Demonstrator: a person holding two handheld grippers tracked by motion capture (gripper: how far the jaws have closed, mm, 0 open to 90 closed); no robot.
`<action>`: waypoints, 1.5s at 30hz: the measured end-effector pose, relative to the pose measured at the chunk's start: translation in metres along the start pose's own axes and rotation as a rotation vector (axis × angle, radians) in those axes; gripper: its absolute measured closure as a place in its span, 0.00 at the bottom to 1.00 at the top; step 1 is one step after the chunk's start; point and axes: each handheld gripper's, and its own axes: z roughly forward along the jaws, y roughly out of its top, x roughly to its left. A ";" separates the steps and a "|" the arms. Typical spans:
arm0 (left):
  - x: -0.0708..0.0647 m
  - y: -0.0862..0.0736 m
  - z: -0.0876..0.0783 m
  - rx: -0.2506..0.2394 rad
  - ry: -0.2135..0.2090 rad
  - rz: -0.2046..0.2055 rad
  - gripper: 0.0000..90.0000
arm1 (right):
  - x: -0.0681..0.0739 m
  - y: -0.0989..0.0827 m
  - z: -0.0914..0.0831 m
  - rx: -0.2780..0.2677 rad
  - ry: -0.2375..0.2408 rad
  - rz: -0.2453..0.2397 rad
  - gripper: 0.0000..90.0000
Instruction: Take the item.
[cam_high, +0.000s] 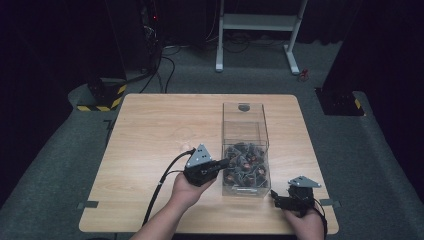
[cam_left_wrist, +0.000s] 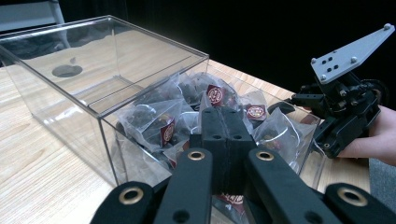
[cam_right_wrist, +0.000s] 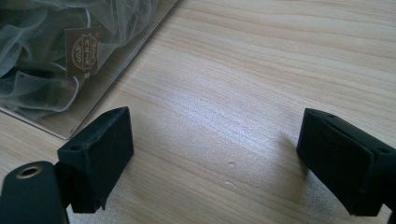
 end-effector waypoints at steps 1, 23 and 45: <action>0.000 0.000 -0.001 0.000 0.001 -0.003 1.00 | 0.000 0.000 0.000 0.000 0.000 0.000 0.12; 0.014 -0.008 -0.031 -0.039 0.040 -0.034 1.00 | 0.000 0.000 0.000 -0.001 -0.001 -0.003 0.12; 0.045 -0.015 -0.065 -0.055 0.144 -0.058 1.00 | 0.000 0.000 0.000 -0.001 0.000 -0.001 0.12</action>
